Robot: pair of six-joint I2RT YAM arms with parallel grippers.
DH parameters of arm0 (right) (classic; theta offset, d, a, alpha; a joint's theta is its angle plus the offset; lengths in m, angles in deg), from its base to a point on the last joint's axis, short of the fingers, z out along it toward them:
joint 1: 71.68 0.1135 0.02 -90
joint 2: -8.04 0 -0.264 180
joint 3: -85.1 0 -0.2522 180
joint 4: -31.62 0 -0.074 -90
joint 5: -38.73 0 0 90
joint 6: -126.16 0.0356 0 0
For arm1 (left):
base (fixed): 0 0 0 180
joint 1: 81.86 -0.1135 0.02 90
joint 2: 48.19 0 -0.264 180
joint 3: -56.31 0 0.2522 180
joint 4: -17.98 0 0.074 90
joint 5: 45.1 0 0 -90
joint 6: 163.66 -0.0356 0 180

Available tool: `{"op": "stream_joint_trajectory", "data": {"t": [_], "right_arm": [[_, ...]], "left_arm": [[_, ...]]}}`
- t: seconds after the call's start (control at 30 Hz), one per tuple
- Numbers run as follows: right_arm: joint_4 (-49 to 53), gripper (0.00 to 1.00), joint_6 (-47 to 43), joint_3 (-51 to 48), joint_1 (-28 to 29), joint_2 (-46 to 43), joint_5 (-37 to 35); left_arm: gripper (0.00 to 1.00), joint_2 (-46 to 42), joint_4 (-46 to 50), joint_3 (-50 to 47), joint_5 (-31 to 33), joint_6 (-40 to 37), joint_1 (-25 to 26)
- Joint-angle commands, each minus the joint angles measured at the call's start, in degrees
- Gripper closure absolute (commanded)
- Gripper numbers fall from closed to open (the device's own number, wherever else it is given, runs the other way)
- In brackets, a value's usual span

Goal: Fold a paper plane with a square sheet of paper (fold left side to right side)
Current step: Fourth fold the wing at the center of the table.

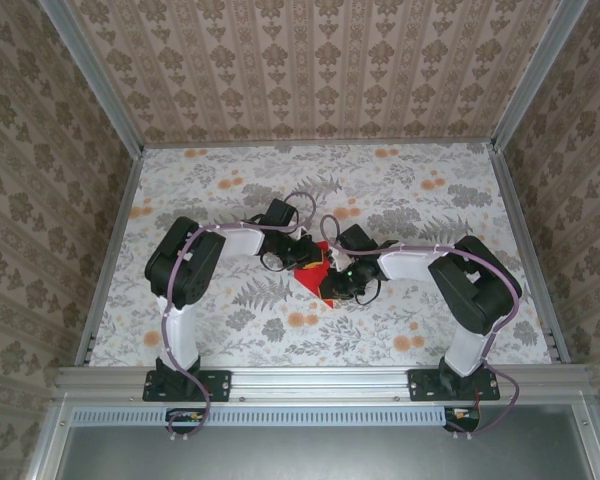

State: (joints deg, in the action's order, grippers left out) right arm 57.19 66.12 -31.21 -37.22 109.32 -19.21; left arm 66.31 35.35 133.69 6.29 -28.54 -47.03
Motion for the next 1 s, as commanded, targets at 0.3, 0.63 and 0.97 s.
{"op": "stream_joint_trajectory", "data": {"t": [0.3,0.63,0.97], "right_arm": [[13.58,0.84,-4.15,0.15,1.49,-0.35,-2.84],[17.65,0.85,-5.42,-0.80,1.67,-1.88,-3.05],[18.32,0.92,-5.57,-0.71,1.58,-4.91,-2.26]], "left_arm": [[0.85,1.96,4.82,-2.14,4.42,-1.78,-0.47],[0.85,2.33,4.89,-2.05,4.64,-1.86,-0.64],[0.85,2.06,4.84,-2.06,4.53,-1.69,-0.64]]}}
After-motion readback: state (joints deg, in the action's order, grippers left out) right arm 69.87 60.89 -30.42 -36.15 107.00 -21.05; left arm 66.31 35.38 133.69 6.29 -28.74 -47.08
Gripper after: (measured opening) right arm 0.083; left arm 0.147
